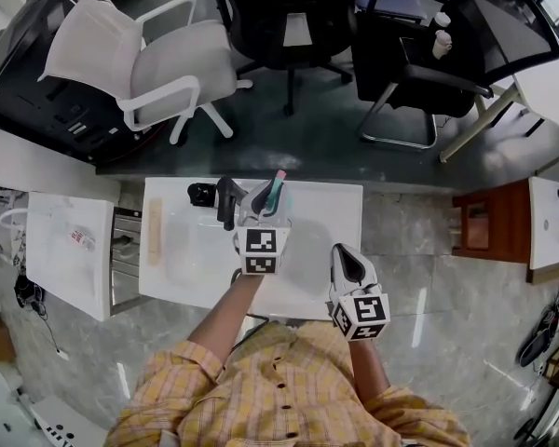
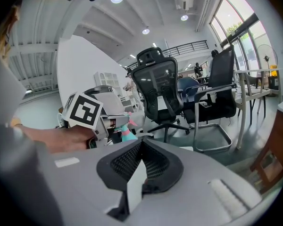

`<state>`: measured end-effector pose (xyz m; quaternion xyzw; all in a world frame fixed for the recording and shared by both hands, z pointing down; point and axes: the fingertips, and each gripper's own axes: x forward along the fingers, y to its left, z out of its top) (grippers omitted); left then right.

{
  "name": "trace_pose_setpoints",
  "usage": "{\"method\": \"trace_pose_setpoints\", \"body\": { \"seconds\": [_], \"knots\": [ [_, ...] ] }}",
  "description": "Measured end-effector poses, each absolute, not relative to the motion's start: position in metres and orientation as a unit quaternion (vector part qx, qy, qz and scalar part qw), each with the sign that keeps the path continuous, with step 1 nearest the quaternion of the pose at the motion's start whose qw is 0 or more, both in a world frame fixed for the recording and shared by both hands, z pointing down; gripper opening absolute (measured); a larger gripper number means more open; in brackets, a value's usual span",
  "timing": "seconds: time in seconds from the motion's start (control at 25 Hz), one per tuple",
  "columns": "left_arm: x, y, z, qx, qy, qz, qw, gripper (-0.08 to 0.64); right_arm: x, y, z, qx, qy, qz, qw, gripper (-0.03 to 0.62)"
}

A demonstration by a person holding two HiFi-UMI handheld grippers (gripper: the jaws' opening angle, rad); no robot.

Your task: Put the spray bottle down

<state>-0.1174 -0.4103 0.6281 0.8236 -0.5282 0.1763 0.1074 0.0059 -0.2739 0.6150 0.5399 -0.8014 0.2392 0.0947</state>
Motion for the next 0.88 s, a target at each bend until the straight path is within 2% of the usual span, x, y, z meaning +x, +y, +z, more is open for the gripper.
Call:
{"method": "trace_pose_setpoints", "body": {
  "seconds": [0.88],
  "knots": [
    [-0.110,-0.416,0.631,0.817,-0.533,0.193,0.105,0.095,0.021,-0.271,0.619,0.545,-0.798,0.240,0.095,0.002]
  ]
}}
